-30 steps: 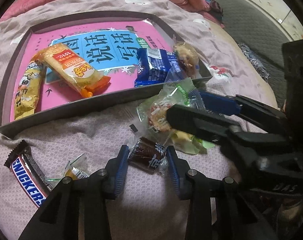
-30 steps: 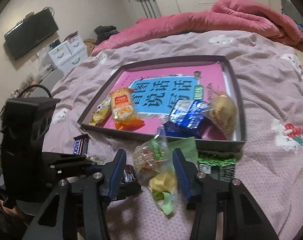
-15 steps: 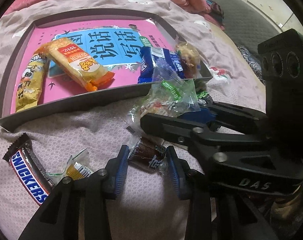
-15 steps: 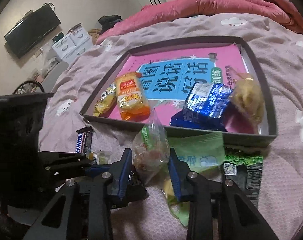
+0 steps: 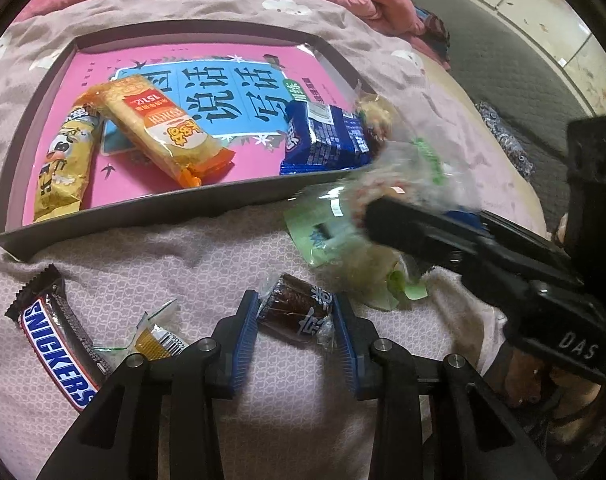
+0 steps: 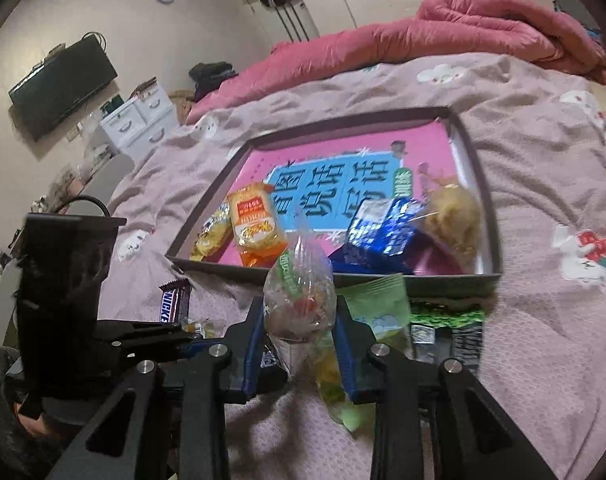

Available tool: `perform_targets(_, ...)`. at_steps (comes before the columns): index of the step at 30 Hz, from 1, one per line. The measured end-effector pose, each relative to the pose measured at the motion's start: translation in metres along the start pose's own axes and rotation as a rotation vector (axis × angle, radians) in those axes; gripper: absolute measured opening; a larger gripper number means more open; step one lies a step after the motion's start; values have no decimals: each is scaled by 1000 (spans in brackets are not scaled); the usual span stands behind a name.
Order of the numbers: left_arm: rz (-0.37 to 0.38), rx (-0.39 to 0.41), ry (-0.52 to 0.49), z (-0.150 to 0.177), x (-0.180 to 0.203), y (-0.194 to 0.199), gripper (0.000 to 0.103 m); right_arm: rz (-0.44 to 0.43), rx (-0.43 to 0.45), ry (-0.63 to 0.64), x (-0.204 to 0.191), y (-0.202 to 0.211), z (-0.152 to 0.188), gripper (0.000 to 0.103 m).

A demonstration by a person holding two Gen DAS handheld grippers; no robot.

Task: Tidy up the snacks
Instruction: 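Grasp the dark brown packet with left tool while right tool grasps the clear candy bag, then carry the dark brown packet and clear candy bag over the tray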

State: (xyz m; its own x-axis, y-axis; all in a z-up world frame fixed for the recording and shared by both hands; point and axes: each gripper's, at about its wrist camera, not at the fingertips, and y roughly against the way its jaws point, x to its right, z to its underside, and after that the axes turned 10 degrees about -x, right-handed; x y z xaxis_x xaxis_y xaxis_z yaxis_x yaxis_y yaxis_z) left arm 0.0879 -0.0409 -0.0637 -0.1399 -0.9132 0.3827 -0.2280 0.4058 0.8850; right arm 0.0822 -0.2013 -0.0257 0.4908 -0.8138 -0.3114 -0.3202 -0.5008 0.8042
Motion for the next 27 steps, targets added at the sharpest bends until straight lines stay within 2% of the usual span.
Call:
perform_targets(13,22,75,61,1,-11,34,38,14,75,-29,1,21,-1,32)
perform_targets(27,-23,162,80,-1,-16,73,38,17,119,-20,-5,34,-6,32)
